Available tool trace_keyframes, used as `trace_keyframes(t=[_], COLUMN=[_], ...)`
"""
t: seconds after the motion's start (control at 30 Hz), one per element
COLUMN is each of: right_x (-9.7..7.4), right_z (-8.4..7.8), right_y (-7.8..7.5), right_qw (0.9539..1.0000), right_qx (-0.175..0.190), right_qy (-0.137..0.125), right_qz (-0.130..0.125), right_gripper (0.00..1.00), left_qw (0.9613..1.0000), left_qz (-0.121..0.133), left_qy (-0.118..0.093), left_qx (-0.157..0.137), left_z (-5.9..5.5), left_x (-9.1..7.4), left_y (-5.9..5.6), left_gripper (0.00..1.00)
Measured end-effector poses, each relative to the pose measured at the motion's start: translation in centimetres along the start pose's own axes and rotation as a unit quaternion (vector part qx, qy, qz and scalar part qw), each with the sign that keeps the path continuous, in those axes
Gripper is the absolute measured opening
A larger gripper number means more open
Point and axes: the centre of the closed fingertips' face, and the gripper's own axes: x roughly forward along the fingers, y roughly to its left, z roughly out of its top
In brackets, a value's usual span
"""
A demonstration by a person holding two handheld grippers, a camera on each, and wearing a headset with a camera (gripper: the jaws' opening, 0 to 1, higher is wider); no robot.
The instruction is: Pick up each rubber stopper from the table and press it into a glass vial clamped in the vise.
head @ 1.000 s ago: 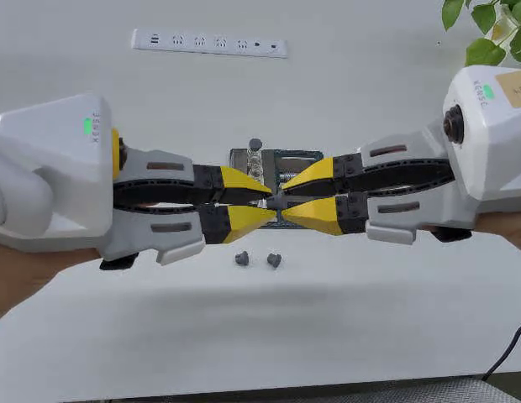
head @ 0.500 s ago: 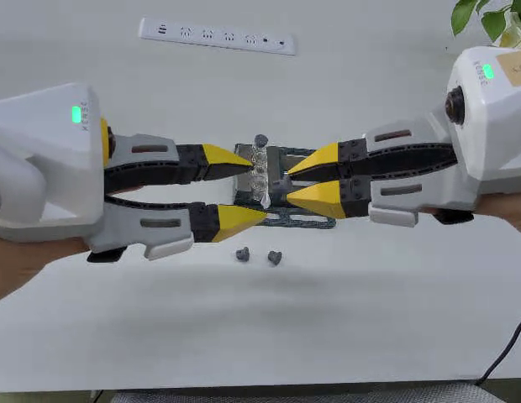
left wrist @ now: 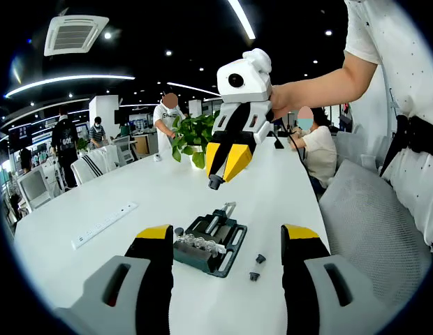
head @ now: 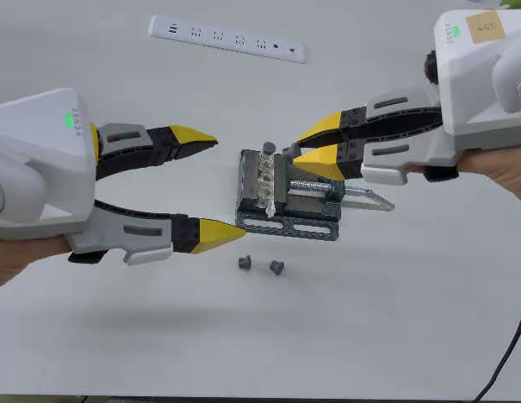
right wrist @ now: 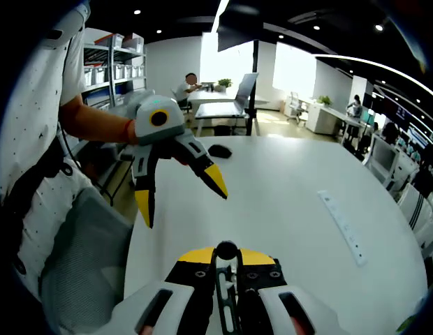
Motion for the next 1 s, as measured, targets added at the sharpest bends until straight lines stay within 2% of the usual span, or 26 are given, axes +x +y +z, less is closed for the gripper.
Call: trace_keyframes(t=[0.3,0.47,0.67,0.83,0.93,1.0], right_x=[2.3,3.7,5.4,6.8,7.2,7.5], right_z=[-1.4,-2.5,-4.3,-5.9,-6.3,-6.8], right_y=[-3.0,-3.9,-4.4,-4.7,-4.7,-5.0], right_qw=[0.9969,0.9925,0.9849,0.9761,0.9734,0.9701], right_qx=[-0.003,-0.004,-0.008,-0.015,-0.009,-0.014], right_qy=[0.079,0.121,0.171,0.213,0.224,0.238], right_qz=[0.001,0.014,0.028,0.038,0.045,0.044], right_gripper=[0.06,0.06,0.06,0.06,0.06,0.06], left_qw=[0.9998,0.9996,0.9994,0.9991,0.9989,0.9989], left_qz=[0.015,0.012,0.011,0.012,0.012,0.013], left_qy=[0.003,0.005,-0.002,-0.008,-0.01,-0.01], left_qx=[-0.015,-0.023,-0.034,-0.041,-0.044,-0.043], left_z=[-2.1,-3.2,-3.7,-4.0,-4.1,-4.1], left_x=[-0.1,0.1,0.3,0.3,0.3,0.3], left_y=[1.1,1.1,0.9,1.0,1.1,1.1], left_gripper=[0.84,0.88,0.92,0.95,0.95,0.95])
